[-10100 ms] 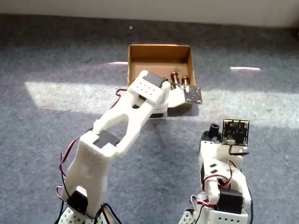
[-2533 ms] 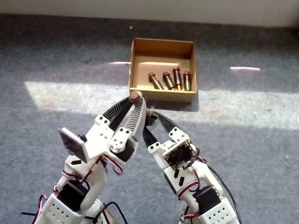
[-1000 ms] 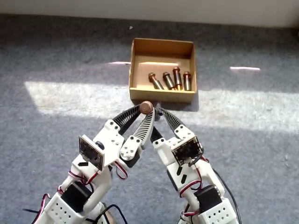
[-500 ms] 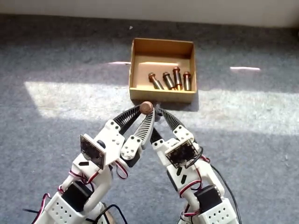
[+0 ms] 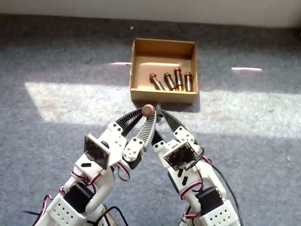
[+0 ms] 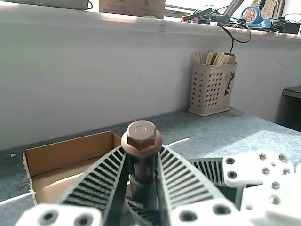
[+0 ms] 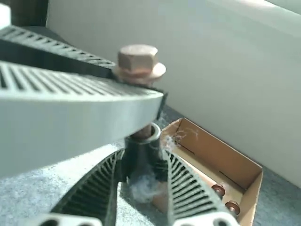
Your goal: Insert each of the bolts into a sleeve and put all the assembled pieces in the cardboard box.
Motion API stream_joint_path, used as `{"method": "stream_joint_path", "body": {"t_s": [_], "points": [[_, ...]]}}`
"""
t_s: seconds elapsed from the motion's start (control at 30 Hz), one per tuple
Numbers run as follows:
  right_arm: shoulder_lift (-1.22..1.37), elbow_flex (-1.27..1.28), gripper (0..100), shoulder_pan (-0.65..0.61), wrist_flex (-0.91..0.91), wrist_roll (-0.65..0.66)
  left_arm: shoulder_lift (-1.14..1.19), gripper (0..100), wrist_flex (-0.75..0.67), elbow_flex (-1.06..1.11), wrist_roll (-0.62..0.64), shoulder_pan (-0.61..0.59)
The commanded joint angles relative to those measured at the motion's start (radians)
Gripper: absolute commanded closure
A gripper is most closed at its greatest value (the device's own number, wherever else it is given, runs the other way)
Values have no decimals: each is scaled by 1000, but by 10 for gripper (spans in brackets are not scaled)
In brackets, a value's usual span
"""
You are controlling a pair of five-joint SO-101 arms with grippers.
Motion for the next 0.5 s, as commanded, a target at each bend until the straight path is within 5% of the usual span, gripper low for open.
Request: {"method": "stream_joint_path", "body": {"t_s": [0.0, 0.27, 0.47], "points": [[-16, 142, 993, 5, -12, 6, -1, 995, 8, -8, -78, 7], [-16, 142, 993, 5, -12, 5, -2, 991, 6, 4, -118, 7], [-16, 142, 993, 16, -12, 3, -2, 819, 46, 2, -115, 7]]}}
